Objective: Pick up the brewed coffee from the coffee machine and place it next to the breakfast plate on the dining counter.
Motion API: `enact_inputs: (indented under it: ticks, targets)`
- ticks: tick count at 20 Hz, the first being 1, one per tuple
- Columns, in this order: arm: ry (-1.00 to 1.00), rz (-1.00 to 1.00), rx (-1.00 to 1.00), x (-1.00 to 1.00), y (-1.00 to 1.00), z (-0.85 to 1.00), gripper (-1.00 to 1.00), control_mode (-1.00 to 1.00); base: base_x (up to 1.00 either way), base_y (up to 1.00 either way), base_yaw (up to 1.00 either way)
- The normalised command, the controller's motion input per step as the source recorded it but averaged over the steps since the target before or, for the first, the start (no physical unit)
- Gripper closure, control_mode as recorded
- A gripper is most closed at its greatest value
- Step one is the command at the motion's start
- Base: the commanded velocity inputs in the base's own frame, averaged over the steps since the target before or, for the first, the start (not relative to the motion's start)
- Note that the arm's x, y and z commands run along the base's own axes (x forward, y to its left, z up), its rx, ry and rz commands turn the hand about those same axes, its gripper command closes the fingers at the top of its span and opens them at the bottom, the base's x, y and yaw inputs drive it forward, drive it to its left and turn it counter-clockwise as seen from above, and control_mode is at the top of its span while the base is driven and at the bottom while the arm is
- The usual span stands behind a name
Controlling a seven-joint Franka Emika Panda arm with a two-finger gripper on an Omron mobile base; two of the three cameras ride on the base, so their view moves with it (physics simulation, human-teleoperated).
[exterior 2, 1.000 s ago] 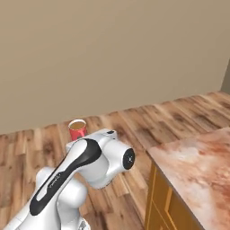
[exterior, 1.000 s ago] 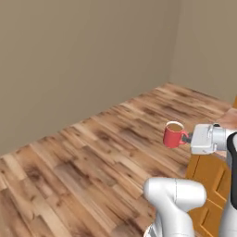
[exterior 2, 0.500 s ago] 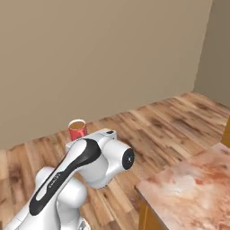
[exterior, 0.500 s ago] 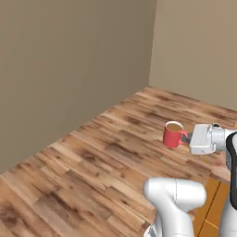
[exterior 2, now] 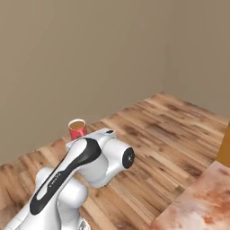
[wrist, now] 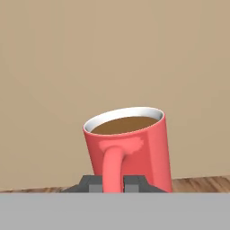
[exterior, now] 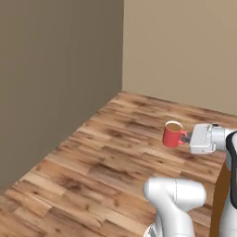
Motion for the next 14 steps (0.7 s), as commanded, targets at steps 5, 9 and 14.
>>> enact_inputs:
  ticks: [5, 9, 14]
  targets:
    - [0.0, 0.0, 0.0, 0.0, 0.0, 0.0, 1.0, 1.0, 1.0, 0.0, -0.42]
    - [0.0, 0.0, 0.0, 0.0, 0.0, 0.0, 1.0, 1.0, 0.99, 0.0, -0.45]
    - [0.0, 0.0, 0.0, 0.0, 0.0, 0.0, 1.0, 1.0, 0.93, 0.0, -0.48]
